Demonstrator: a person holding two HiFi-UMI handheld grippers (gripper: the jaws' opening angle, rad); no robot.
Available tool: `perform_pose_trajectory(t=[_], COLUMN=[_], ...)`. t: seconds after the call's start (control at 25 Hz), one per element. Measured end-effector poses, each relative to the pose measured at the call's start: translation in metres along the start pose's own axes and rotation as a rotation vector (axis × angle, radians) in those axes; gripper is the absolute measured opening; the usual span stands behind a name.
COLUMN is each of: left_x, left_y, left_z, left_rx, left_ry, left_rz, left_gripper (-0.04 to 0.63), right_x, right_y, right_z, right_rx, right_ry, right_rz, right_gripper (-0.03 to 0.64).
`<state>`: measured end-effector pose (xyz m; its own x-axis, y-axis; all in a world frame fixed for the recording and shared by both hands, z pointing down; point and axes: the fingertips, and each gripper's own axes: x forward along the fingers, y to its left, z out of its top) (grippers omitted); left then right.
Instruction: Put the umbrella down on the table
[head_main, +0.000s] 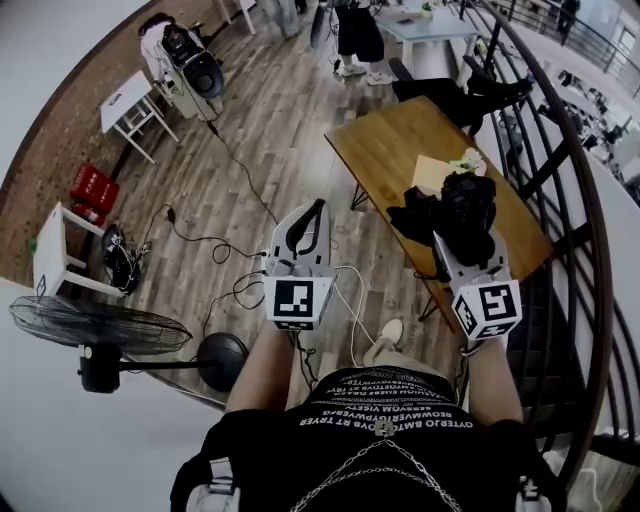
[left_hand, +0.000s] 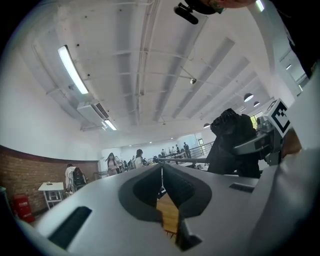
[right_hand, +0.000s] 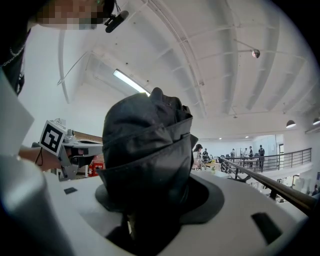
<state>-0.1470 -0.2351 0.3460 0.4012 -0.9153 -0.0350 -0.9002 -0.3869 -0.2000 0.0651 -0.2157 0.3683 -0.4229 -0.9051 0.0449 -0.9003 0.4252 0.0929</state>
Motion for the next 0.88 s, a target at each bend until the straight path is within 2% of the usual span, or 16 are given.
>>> perform_pose_trajectory(t=[0.28,0.52,0.88], left_x=[0.058,0.106,0.158], left_y=[0.007,0.015,0.001], left_z=[-0.001,-0.010,-0.023], left_rx=[0.011,-0.010,-0.004], left_ry=[0.006,0.018,0.037], left_rz=[0.001,0.028,0.036], left_gripper=[0.029,0.029,0.029], right_x=[0.051,0.090,0.124], right_y=[-0.030,-0.059,-0.106], right_z=[-0.003,-0.009,-0.011], right_rx=[0.003,0.004,0.018], right_ry=[0.000,0.017,-0.001], right_rz=[0.026,0.051,0.073], right_gripper=[0.265,0.265,0.265])
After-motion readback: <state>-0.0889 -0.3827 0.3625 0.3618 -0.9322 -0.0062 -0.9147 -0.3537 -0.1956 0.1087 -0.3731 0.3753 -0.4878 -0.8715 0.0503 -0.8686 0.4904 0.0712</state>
